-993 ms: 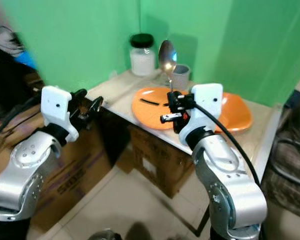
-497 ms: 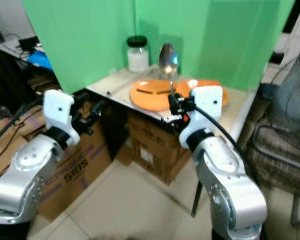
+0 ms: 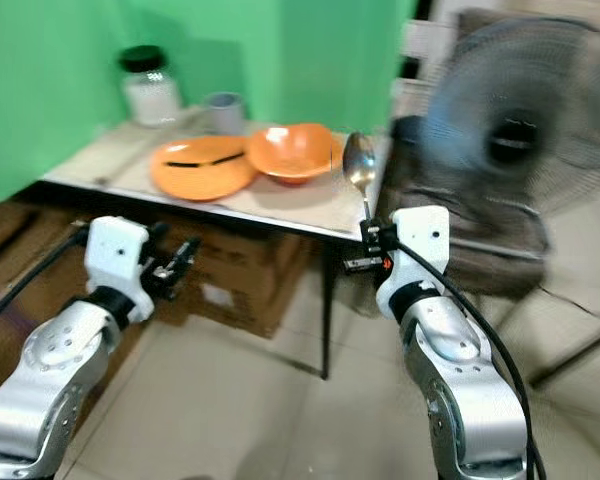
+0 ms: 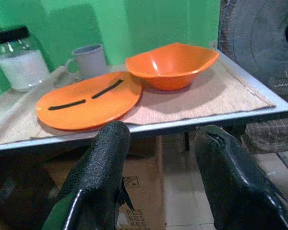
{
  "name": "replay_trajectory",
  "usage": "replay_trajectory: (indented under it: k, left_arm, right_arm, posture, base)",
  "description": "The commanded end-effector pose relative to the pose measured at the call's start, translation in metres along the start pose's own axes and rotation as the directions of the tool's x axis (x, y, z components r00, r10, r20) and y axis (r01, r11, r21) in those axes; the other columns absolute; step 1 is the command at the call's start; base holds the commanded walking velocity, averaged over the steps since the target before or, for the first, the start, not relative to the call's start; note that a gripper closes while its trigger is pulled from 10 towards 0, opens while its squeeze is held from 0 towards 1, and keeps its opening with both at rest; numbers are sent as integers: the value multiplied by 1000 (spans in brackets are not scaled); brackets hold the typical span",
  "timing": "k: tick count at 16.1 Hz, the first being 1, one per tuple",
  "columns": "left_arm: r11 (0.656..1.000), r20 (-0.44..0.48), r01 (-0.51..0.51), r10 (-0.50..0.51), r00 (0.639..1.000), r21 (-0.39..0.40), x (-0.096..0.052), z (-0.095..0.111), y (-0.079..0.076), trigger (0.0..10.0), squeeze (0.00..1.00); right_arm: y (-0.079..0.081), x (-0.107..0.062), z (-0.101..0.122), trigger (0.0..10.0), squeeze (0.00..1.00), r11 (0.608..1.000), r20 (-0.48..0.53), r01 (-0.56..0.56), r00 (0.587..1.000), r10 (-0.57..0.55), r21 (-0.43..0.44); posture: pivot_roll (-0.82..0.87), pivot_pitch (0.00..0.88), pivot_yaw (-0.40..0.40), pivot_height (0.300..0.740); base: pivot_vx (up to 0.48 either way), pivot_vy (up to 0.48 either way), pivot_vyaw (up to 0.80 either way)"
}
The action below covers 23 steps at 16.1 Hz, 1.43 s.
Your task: Setting the table
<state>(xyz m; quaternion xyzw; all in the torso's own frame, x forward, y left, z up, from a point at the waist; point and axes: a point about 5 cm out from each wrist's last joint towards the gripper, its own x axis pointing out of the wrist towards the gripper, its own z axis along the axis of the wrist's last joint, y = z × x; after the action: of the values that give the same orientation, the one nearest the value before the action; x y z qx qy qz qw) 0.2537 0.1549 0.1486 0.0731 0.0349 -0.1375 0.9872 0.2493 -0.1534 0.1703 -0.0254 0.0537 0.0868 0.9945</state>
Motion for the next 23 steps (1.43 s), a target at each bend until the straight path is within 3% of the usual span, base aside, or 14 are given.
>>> replay_trajectory:
  k: [1,5,8,15,18,20,22,23]
  left_arm:
    - [1000,-23,-20,20,1000,15,-5,-7,4,10000,0]
    - [1000,-85,1,1,996,19,-13,-30,4,10000,0]
    - [1000,-110,-5,6,994,12,-13,-40,1,10000,0]
    - [998,-137,-56,55,989,-1,-18,-44,-4,10000,0]
    - [999,-131,-44,43,990,-10,-21,-42,-7,10000,0]
    - [999,-99,-38,39,994,11,-18,-40,-5,10000,0]
    - [998,-77,-57,55,996,-18,-7,-41,-1,10000,0]
    - [998,-66,-60,59,996,-6,-3,-36,-1,10000,0]
  right_arm:
    - [-7,0,-10,10000,0,998,-16,43,999,-43,-37]
    - [-30,-12,-29,10000,0,979,-43,199,979,-201,-41]
    - [-46,-22,-48,10000,0,969,-78,241,967,-244,-48]
    - [-41,-12,-55,10000,0,989,-104,143,984,-145,-30]
    - [-41,-12,-67,10000,0,988,-130,149,981,-143,41]
    - [-45,-16,-74,10000,0,981,-141,189,973,-180,49]
    - [-57,-24,-78,10000,0,961,-144,276,952,-269,32]
    - [-56,-25,-73,10000,0,964,-149,265,955,-257,34]
  posture:
    - [65,0,13,740]
    - [54,0,25,740]
    - [51,0,30,740]
    - [102,0,-85,740]
    - [110,0,-85,740]
    - [71,0,-45,740]
    - [50,0,-16,740]
    - [51,0,-14,740]
  base:
    - [0,0,-781]
    - [0,0,-778]
    - [0,0,-758]
    - [0,0,-729]
    - [0,0,-754]
    - [0,0,-756]
    - [0,0,-756]
    - [0,0,-756]
